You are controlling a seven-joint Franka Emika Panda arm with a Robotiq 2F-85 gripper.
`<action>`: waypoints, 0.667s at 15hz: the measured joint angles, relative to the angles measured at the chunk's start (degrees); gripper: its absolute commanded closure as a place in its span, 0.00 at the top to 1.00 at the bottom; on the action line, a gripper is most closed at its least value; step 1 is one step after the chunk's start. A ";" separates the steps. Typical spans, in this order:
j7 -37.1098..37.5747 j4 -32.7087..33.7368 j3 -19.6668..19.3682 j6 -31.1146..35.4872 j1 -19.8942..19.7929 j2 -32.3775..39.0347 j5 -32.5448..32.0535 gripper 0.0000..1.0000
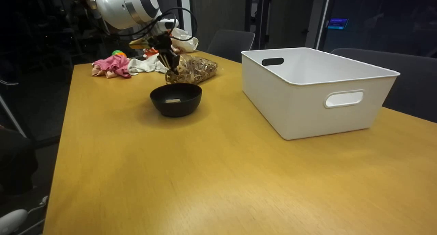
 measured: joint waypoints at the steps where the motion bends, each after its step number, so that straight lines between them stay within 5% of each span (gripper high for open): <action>1: 0.00 0.82 -0.59 0.29 0.36 0.61 -0.10 0.01; 3: 0.00 2.01 -1.39 1.45 0.84 1.67 -0.11 0.01; 4: 0.02 2.42 -1.80 2.18 1.06 2.24 -0.16 0.30; 6: 0.06 3.12 -2.71 3.26 1.64 3.29 -0.40 0.36; 10: 0.21 3.55 -4.35 4.63 2.73 4.10 -1.10 0.67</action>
